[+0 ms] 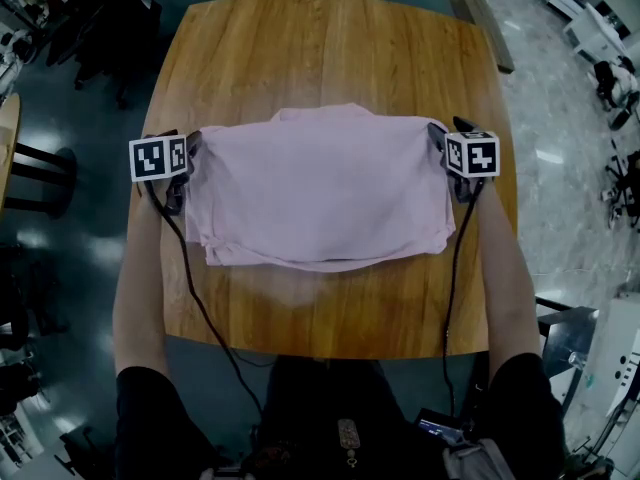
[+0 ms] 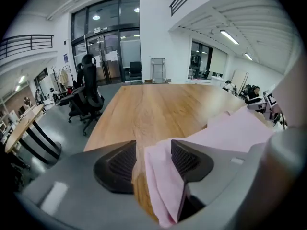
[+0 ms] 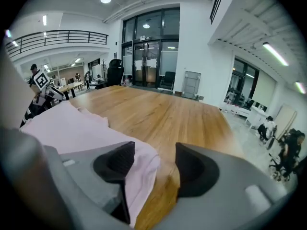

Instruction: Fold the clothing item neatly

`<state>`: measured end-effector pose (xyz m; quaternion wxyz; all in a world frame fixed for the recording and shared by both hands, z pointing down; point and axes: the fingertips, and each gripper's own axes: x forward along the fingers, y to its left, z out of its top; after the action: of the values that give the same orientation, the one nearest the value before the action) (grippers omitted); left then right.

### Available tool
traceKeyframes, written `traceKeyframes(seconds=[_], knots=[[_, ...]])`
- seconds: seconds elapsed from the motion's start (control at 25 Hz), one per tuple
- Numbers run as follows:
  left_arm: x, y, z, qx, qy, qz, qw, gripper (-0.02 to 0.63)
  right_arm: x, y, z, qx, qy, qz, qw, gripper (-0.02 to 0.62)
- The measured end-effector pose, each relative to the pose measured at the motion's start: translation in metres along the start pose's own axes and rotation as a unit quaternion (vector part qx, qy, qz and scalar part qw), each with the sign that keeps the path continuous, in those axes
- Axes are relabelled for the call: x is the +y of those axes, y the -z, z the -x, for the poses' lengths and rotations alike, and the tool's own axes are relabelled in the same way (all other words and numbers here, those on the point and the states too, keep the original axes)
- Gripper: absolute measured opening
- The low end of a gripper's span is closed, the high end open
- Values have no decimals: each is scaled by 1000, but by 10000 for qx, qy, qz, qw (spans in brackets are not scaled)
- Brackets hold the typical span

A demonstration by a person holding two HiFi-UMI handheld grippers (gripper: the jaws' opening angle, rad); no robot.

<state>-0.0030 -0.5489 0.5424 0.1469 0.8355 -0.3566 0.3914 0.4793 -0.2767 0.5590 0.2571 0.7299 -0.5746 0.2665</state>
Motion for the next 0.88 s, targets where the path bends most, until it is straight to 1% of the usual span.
traceKeyframes(seconds=[0.12, 0.16, 0.24, 0.32, 0.4, 0.48, 0.52, 0.56, 0.6, 0.68, 0.76, 0.88], knots=[[19, -8, 22, -138, -273, 10, 9995, 236, 3, -14, 17, -226, -101, 34, 9997, 258], [20, -11, 29, -189, -283, 49, 9994, 230, 7, -19, 24, -289, -155, 58, 9994, 254], [11, -13, 41, -297, -64, 168, 9994, 209, 21, -26, 38, -399, -331, 115, 9986, 236], [-11, -9, 52, -390, 316, 248, 9984, 176, 43, -26, 52, -428, -566, 262, 9971, 176], [-38, 1, 58, -417, 621, 192, 9970, 135, 67, -19, 62, -347, -829, 414, 9951, 91], [-66, 16, 61, -344, 794, -44, 9962, 71, 93, -6, 69, -201, -1127, 502, 9922, 28], [-79, 25, 62, -271, 864, -197, 9957, 55, 105, 1, 72, -135, -1247, 540, 9906, 13], [-91, 36, 62, -179, 935, -348, 9949, 40, 115, 8, 74, -84, -1337, 578, 9893, 5], [-101, 47, 61, -75, 989, -485, 9939, 38, 123, 15, 76, -44, -1396, 611, 9883, 5], [-113, 70, 57, 116, 975, -673, 9929, 38, 134, 29, 75, 43, -1432, 646, 9876, 5], [-113, 87, 50, 243, 822, -715, 9937, 38, 137, 45, 69, 215, -1398, 619, 9880, 5], [-108, 106, 38, 359, 633, -633, 9953, 40, 136, 80, 61, 627, -1239, 546, 9888, 4]])
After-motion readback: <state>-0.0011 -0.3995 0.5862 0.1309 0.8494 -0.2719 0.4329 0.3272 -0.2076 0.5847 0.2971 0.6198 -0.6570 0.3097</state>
